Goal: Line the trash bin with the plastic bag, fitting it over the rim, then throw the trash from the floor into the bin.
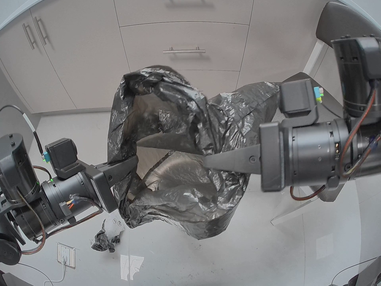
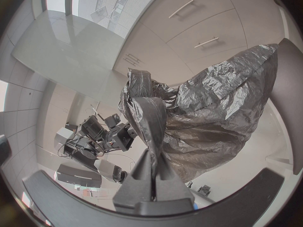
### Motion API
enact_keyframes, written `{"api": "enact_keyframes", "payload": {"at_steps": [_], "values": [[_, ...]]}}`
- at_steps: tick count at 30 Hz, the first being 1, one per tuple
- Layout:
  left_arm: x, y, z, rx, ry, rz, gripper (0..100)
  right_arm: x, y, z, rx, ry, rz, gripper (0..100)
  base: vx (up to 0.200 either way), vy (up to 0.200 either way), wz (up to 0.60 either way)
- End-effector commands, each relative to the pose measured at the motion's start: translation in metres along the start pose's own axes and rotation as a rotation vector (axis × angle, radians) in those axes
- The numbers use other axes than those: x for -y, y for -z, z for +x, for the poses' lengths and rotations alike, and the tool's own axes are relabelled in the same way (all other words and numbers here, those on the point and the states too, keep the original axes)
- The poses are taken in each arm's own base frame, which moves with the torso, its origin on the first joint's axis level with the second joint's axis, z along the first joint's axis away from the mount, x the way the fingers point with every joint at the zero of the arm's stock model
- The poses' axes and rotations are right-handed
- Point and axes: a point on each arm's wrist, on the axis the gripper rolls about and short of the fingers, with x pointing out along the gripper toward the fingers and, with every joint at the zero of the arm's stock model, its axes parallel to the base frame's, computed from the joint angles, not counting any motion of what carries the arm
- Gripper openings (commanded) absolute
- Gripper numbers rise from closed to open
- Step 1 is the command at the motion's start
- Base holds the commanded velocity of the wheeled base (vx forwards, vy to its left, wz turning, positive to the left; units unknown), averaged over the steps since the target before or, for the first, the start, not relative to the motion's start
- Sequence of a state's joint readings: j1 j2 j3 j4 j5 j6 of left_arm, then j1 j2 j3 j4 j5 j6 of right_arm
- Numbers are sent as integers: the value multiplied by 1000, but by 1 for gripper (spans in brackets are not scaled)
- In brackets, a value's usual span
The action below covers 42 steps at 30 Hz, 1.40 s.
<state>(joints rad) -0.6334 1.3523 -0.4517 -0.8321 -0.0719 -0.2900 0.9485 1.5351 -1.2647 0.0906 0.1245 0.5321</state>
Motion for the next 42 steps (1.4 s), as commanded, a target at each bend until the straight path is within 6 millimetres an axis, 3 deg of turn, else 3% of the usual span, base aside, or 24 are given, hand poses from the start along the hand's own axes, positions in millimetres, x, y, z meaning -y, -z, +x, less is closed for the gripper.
{"api": "enact_keyframes", "payload": {"at_steps": [1,12,21,26,33,42], "values": [[-8,12,-7,-38,-31,-56,0,4,14,26,-78,24,3,0,0,0,0],[-26,28,-11,-120,-37,-89,0,13,35,51,-175,61,6,0,0,0,0],[-37,43,-10,-181,-88,-110,0,25,48,91,-188,75,0,0,0,0,0],[-52,50,1,-222,-118,-132,0,39,55,116,-183,143,0,0,0,0,0],[-74,61,18,-228,-114,-160,0,50,59,126,-197,177,12,0,0,0,0],[-78,77,43,-229,-70,-149,0,71,42,121,-93,254,24,0,0,0,0]]}}
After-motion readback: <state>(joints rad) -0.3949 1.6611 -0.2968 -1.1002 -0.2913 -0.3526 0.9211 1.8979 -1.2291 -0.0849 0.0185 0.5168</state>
